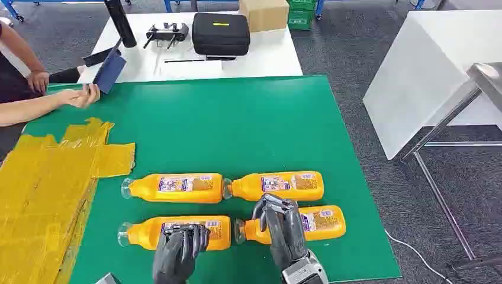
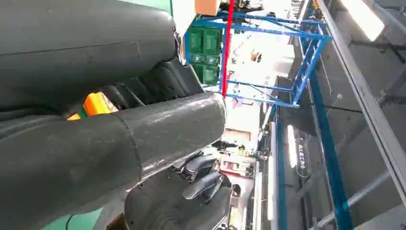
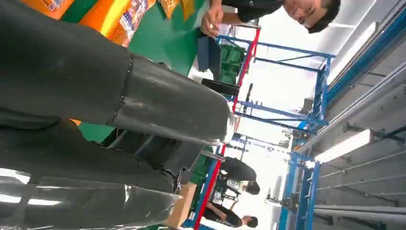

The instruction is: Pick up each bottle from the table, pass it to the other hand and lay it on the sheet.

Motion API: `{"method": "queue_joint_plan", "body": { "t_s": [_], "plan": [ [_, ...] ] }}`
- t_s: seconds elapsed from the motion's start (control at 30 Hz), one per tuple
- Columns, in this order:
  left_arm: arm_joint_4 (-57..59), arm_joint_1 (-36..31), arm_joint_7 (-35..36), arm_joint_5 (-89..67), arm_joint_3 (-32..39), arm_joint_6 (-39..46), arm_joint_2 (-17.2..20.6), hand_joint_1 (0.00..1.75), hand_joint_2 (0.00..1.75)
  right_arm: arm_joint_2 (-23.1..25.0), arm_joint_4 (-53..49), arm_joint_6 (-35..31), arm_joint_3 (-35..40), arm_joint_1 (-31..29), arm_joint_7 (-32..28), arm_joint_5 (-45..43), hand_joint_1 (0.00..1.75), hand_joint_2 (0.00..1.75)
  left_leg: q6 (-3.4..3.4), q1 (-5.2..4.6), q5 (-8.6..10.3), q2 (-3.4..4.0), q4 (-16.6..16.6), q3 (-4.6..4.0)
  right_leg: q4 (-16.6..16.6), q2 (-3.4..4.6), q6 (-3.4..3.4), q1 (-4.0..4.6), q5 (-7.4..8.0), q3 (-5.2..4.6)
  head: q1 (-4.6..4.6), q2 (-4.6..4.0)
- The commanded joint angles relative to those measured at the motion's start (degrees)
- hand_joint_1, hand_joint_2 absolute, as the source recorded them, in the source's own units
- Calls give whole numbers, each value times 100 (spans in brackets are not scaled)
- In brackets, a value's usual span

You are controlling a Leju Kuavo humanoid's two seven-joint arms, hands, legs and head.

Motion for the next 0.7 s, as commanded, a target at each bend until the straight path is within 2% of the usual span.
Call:
{"method": "queue_joint_plan", "body": {
  "t_s": [0.03,0.2,0.27,0.5,0.53,0.63,0.7],
  "plan": [
    [-976,285,-36,-1287,1972,1083,-256,0,0,-148,-273,613,-1077,112,99,421,0,0,-11,7,-5,10,5,5,-1,4,-5,8,0,8,0,0],
    [-873,423,-155,-1340,1912,1122,-387,0,0,-182,-368,219,-760,216,223,670,0,0,-16,9,-18,7,10,18,3,-2,-8,9,-15,24,-2,0],
    [-860,422,-183,-1356,1903,1144,-375,0,0,-219,-324,211,-749,202,245,567,0,0,-14,10,-20,22,7,23,-4,12,-6,11,-12,25,0,0],
    [-897,415,-154,-1287,1870,1137,-376,0,0,-219,-239,181,-704,187,260,530,0,0,-10,4,-8,2,1,10,-2,-4,-4,4,-8,12,0,0],
    [-903,412,-175,-1376,1833,1143,-327,0,0,-219,-225,173,-704,186,260,524,0,0,-24,11,-29,11,16,34,7,-2,-10,12,-25,39,0,0],
    [-907,431,-180,-1390,1826,1151,-316,0,0,-231,-179,207,-613,172,274,536,0,0,-10,4,-7,5,-1,8,-3,0,-4,4,-5,10,0,0],
    [-907,446,-137,-1435,1850,1188,-328,0,0,-281,-147,253,-501,158,352,572,0,0,-26,12,-31,16,16,37,7,2,-12,13,-25,42,0,0]
  ]
}}
